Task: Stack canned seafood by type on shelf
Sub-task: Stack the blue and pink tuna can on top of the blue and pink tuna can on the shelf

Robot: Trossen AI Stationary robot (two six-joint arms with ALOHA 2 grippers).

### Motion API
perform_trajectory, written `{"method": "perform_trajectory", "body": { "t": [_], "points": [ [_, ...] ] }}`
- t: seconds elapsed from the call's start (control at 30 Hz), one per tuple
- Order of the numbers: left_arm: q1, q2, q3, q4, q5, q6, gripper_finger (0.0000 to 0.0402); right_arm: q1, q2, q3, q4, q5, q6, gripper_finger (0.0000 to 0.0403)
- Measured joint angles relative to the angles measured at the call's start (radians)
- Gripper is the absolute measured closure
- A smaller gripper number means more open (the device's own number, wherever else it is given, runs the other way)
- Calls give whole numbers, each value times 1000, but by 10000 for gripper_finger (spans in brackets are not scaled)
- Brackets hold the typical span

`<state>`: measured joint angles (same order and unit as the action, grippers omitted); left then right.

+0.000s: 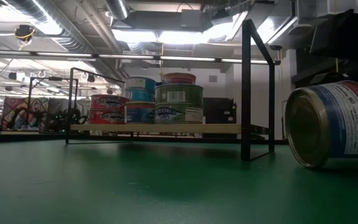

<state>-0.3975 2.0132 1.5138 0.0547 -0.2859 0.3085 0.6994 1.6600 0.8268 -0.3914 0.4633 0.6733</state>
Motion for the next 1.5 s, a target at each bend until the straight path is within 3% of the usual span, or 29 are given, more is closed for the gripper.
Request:
{"method": "perform_trajectory", "body": {
  "t": [0.13, 0.4, 0.63, 0.77, 1.2, 1.5],
  "points": [
    [-7, 0, 23, -17, -4, -242, 206, 0, 0, 0, 1, 0, 1, 123],
    [-22, 0, 26, -95, -14, -1004, 206, 0, 0, 0, 13, 0, 11, 123],
    [-15, 0, 26, -242, -17, -1374, 206, 0, 0, 0, 58, 0, 13, 123],
    [1, 0, 26, -277, -18, -1457, 206, 0, 0, 0, 60, 1, 11, 123],
    [27, 70, 25, -222, -41, -1456, 205, 0, 0, 0, 109, 74, 10, 123],
    [27, 94, 24, -218, -40, -1447, 206, -42, 0, 1, 171, 69, 33, 123]
  ]
}}
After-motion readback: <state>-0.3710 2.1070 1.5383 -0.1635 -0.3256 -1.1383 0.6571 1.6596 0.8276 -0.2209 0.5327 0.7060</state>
